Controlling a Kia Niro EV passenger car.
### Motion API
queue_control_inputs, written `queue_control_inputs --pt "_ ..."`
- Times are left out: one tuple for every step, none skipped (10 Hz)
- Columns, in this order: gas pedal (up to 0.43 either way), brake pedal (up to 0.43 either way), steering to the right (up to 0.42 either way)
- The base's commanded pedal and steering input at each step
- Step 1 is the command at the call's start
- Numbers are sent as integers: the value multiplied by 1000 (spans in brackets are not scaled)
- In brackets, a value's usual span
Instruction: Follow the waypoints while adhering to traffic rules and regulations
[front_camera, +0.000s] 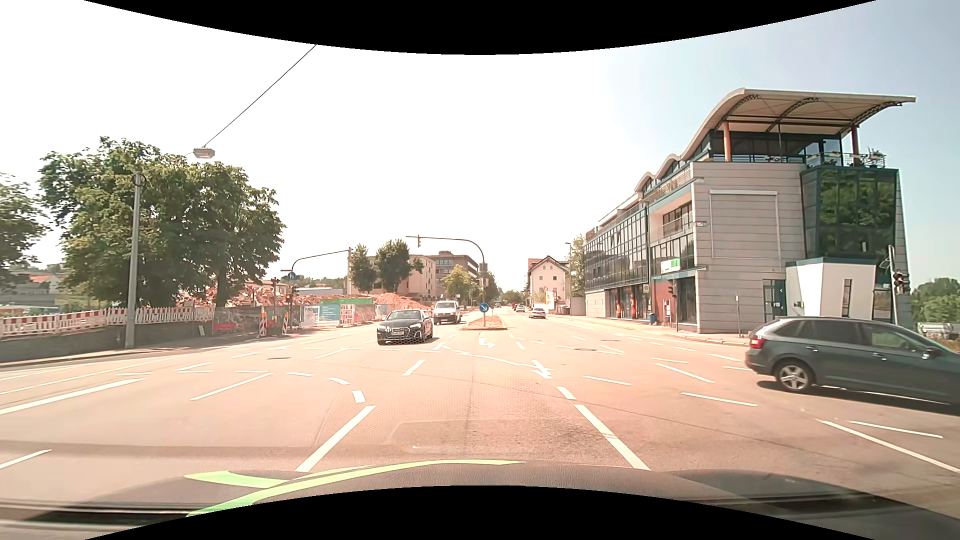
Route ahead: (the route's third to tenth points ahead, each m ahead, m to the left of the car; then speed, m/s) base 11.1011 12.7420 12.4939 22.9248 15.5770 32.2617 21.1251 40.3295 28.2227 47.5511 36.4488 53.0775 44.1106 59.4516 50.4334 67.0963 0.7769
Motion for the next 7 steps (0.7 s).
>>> queue_control_inputs --pt "0 0 6" --pt "0 0 6" --pt "0 0 6" --pt "0 0 6" --pt "0 0 6" --pt "0 0 6" --pt "0 0 6"
